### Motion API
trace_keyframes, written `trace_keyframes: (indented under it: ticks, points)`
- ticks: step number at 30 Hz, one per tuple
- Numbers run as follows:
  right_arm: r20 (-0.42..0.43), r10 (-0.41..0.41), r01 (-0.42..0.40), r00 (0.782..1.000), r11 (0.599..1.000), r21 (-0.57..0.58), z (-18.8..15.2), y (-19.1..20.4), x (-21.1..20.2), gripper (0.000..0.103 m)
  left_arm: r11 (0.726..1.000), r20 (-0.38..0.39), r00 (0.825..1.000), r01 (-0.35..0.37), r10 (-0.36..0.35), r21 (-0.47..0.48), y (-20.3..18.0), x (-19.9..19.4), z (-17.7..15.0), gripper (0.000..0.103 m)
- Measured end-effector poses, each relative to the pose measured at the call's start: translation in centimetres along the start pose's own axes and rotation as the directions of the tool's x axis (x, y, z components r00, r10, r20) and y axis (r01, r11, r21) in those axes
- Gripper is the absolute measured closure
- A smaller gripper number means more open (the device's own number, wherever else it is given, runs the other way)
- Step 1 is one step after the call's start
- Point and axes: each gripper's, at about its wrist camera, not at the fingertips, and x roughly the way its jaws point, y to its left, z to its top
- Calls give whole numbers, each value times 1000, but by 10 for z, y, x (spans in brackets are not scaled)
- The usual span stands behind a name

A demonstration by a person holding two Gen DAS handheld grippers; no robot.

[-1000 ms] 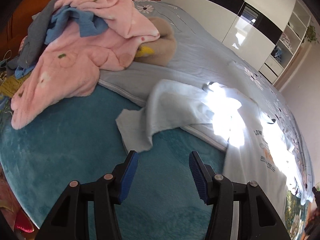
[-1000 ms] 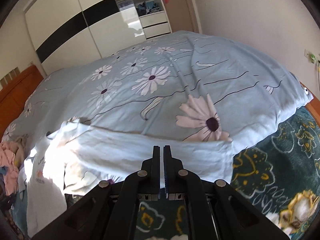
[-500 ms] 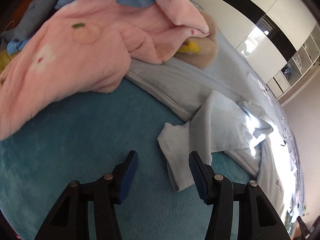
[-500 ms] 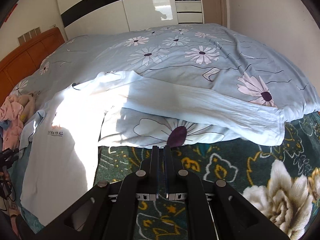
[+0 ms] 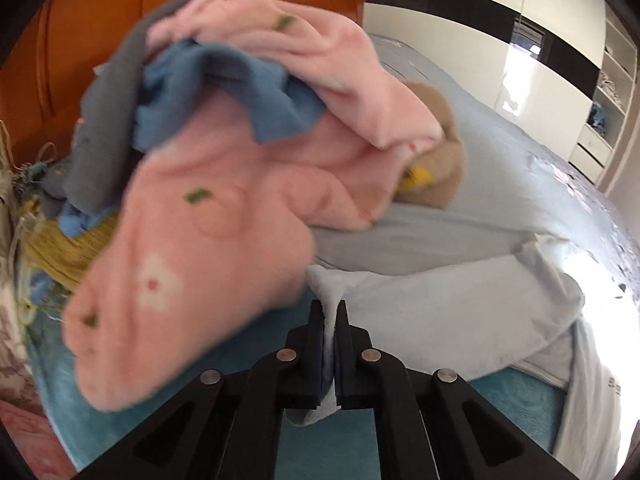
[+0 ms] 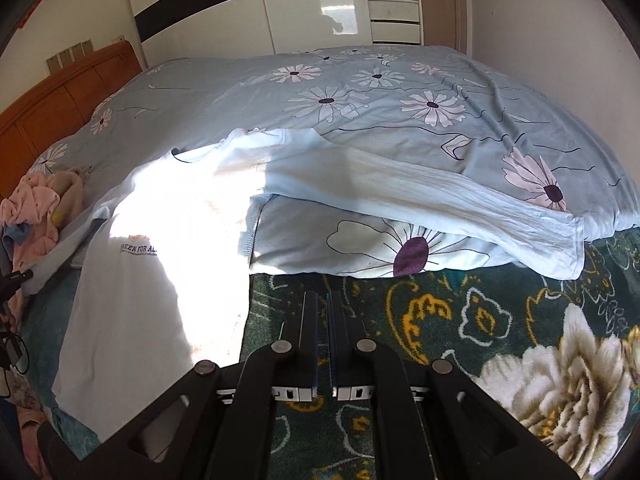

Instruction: Fold clothes

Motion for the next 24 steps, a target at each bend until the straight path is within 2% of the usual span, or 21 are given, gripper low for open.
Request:
trace_keyframes:
  ticks: [2,3,5,6,7,9,10,11,12,13,15,17,18,21,22,24]
  points:
    - [-14,3,-2,1000,1000,13,-6,-2,2,100,999,-48,998,44,-45,-12,14,9,10,98]
    - [-24,11,-10,1000,1000,24,-9,-3,4,100,998,-54,997,58,-58,-13,16,13,12,94]
    - [-46,32,-30,998,999,45,-16,0,8,100,999,-72,996,48,-47,14,13,18,14,92]
    - [-56,48,-45,997,998,50,-19,3,8,100,998,-97,994,60,-58,16,11,18,11,82]
    - [-62,68,-65,996,997,46,-23,7,7,100,997,-105,991,81,-81,5,12,15,8,77]
    - [-72,102,-100,992,995,26,-31,15,3,99,994,-88,990,107,-109,-18,15,-2,-8,51]
    - [-76,114,-114,991,993,10,-35,19,0,96,994,-79,991,109,-111,-25,17,-11,-16,45]
    - [-88,129,-128,988,992,11,-41,21,-1,87,994,-76,991,105,-108,-36,19,-21,-25,41]
    - [-100,143,-143,985,990,13,-47,22,-2,82,992,-83,989,115,-119,-54,21,-30,-36,41]
    - [-111,158,-157,981,987,15,-53,24,-4,74,986,-105,981,154,-160,-63,20,-38,-46,40]
    - [-135,195,-193,971,981,32,-65,25,-4,73,965,-153,953,252,-260,-66,10,-53,-67,40]
    - [-149,251,-243,957,968,64,-78,26,-3,73,931,-199,909,362,-365,-56,-6,-69,-87,40]
    - [-157,287,-278,945,957,80,-84,28,-1,73,907,-229,879,418,-418,-52,-18,-76,-96,40]
    - [-182,358,-343,916,933,110,-99,35,6,71,827,-338,770,561,-541,-44,-62,-88,-124,40]
    - [-189,368,-352,910,929,114,-103,37,8,71,818,-372,755,575,-541,-24,-77,-89,-133,40]
    - [-185,404,-384,896,914,133,-108,40,10,71,811,-431,738,584,-519,24,-101,-91,-152,40]
